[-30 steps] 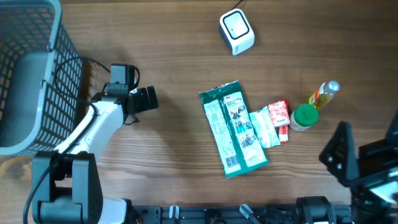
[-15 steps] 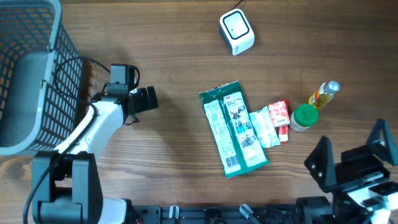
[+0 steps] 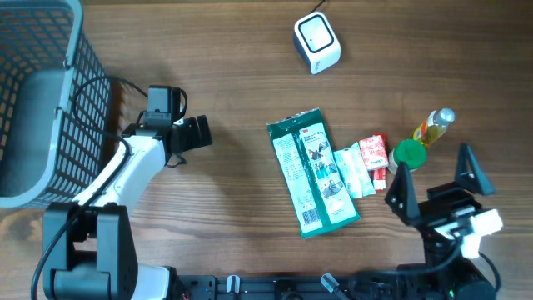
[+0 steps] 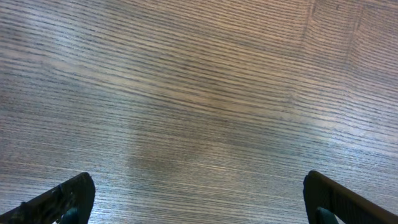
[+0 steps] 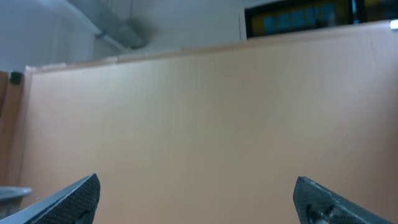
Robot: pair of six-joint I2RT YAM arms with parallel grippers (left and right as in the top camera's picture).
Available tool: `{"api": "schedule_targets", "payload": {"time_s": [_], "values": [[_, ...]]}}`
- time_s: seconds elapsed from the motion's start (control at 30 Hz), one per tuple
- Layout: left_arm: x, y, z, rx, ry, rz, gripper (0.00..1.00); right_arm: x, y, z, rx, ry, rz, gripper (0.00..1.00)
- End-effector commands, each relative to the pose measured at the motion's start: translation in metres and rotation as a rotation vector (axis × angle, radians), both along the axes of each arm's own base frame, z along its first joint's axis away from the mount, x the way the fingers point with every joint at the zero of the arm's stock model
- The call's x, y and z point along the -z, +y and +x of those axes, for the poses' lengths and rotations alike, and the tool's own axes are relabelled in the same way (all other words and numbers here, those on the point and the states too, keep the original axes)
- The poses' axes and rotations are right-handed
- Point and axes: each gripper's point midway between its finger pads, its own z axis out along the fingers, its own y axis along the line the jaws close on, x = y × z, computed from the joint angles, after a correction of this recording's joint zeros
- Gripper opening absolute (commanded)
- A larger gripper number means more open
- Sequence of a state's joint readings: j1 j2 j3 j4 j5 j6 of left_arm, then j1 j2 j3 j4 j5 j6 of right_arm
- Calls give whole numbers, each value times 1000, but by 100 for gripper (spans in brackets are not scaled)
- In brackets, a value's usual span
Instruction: Scan the item barcode
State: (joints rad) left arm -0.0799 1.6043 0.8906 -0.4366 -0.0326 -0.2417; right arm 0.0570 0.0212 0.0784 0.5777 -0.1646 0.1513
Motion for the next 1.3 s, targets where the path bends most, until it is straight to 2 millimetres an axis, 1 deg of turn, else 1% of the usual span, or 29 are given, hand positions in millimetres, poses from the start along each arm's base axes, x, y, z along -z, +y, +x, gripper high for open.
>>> {"api": "schedule_targets", "payload": {"time_s": [0.0, 0.23, 0.3, 0.4, 0.47, 0.53, 0.57, 0.8, 0.97, 1.27], "values": [[-5, 2, 1, -9, -18, -1, 100, 20, 2, 6, -1, 27, -23, 100], [-5, 2, 1, -9, -18, -1, 100, 60, 4, 28, -4, 196, -31, 100], [-5, 2, 1, -9, -18, -1, 100, 79, 4, 36, -5, 281, -36, 100], [-5, 2, 1, -8, -18, -1, 100, 115, 4, 46, -6, 435, -44, 100], [-5, 2, 1, -9, -18, -1, 100, 131, 5, 49, -4, 499, -53, 100], [-5, 2, 1, -9, -18, -1, 100, 154, 5, 50, -5, 593, -58, 100], [-5, 2, 1, -9, -18, -1, 100, 160, 5, 51, -5, 620, -59, 100], [-5, 2, 1, -9, -18, -1, 100, 159, 5, 51, 3, 609, -81, 100], [-5, 2, 1, -9, -18, -1, 100, 160, -2, 52, 38, 613, -73, 100], [-5, 2, 1, -9, -18, -1, 100, 160, -1, 52, 36, 613, -72, 100]]}}
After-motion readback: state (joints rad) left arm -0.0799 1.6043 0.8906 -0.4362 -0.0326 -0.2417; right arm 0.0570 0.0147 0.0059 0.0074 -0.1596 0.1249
